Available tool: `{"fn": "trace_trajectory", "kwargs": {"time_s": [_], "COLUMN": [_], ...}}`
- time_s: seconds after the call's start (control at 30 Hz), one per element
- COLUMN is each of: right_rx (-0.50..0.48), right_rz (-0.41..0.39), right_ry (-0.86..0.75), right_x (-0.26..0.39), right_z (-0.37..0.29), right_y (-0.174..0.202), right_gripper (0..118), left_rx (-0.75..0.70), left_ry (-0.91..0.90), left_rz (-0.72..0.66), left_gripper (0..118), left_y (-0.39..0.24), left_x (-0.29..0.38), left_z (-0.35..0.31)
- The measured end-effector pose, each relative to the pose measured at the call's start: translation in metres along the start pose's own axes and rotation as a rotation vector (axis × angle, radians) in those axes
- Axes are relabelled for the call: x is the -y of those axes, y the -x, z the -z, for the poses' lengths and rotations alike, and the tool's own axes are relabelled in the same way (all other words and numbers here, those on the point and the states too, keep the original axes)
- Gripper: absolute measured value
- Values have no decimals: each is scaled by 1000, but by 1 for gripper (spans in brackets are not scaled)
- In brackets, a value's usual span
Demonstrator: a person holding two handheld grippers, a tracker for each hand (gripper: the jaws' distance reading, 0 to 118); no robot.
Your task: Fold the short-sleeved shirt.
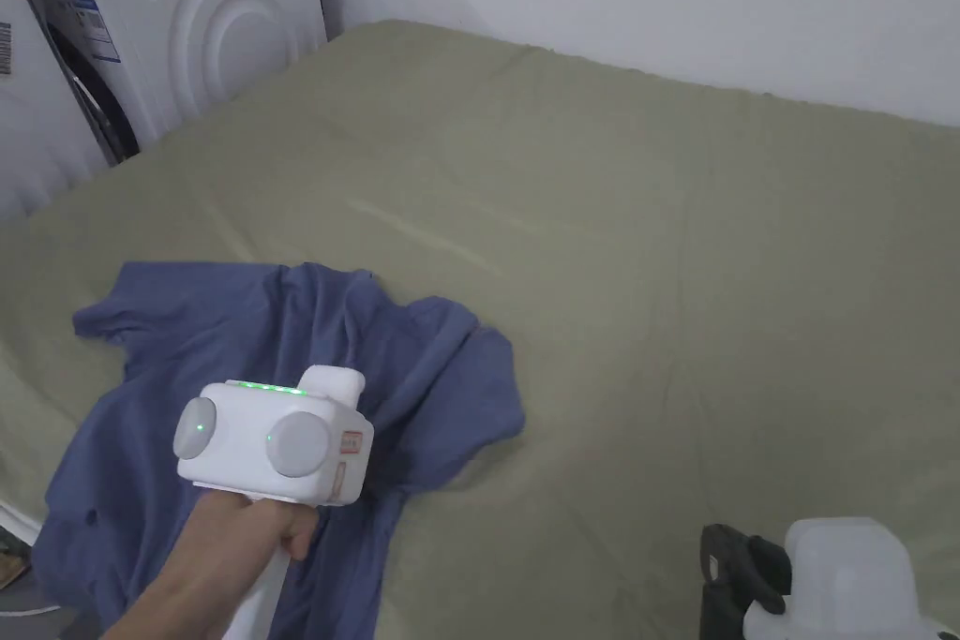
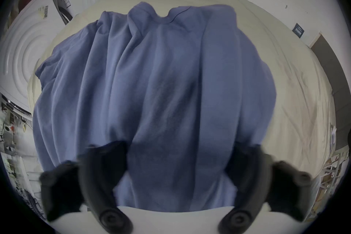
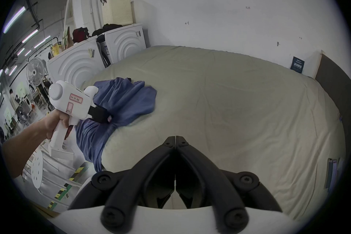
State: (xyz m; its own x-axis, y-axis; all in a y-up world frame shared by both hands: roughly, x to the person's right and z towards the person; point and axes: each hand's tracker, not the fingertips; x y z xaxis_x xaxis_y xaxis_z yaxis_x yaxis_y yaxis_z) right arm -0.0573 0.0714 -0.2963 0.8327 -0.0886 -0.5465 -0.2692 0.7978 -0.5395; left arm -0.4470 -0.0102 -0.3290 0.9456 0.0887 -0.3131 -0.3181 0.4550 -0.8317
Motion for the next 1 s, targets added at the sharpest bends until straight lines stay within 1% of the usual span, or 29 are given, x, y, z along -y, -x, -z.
{"fn": "trace_trajectory", "kwargs": {"time_s": [0.03,0.13,0.2,0.23,0.27,0.3,0.43,0.5,0.57,0.77,0.87,0.93,1.0], "right_rx": [3,40,69,81,91,101,167,196,229,346,395,426,455], "right_rz": [4,6,23,42,61,81,147,169,186,282,318,336,353], "right_ry": [-1,-4,-7,-10,-14,-14,-29,-34,-41,-45,-41,-37,-39], "right_x": [2,8,15,18,22,26,35,42,48,70,78,80,83], "right_z": [-5,-26,-40,-47,-53,-60,-88,-100,-111,-139,-149,-155,-162], "right_y": [-3,-11,-20,-25,-30,-37,-57,-69,-82,-132,-154,-161,-171], "right_gripper": [0,0,0,0,0,0,0,0,0,0,0,0,0], "left_rx": [5,14,90,116,119,87,132,159,219,428,537,621,685], "left_ry": [15,9,-33,-45,-68,-81,-109,-124,-136,-128,-119,-107,-92], "left_rz": [-25,-16,-102,-101,-88,-55,30,95,140,321,405,458,508], "left_gripper": [3,3,3,3,3,3,3,3,3,3,3,3,3], "left_y": [2,2,-5,-12,-21,-32,-88,-133,-179,-358,-449,-508,-557], "left_x": [0,-3,-9,-13,-18,-25,-57,-68,-80,-102,-95,-86,-66], "left_z": [1,-2,-14,-20,-23,-26,-29,-26,-25,-21,-23,-27,-38]}}
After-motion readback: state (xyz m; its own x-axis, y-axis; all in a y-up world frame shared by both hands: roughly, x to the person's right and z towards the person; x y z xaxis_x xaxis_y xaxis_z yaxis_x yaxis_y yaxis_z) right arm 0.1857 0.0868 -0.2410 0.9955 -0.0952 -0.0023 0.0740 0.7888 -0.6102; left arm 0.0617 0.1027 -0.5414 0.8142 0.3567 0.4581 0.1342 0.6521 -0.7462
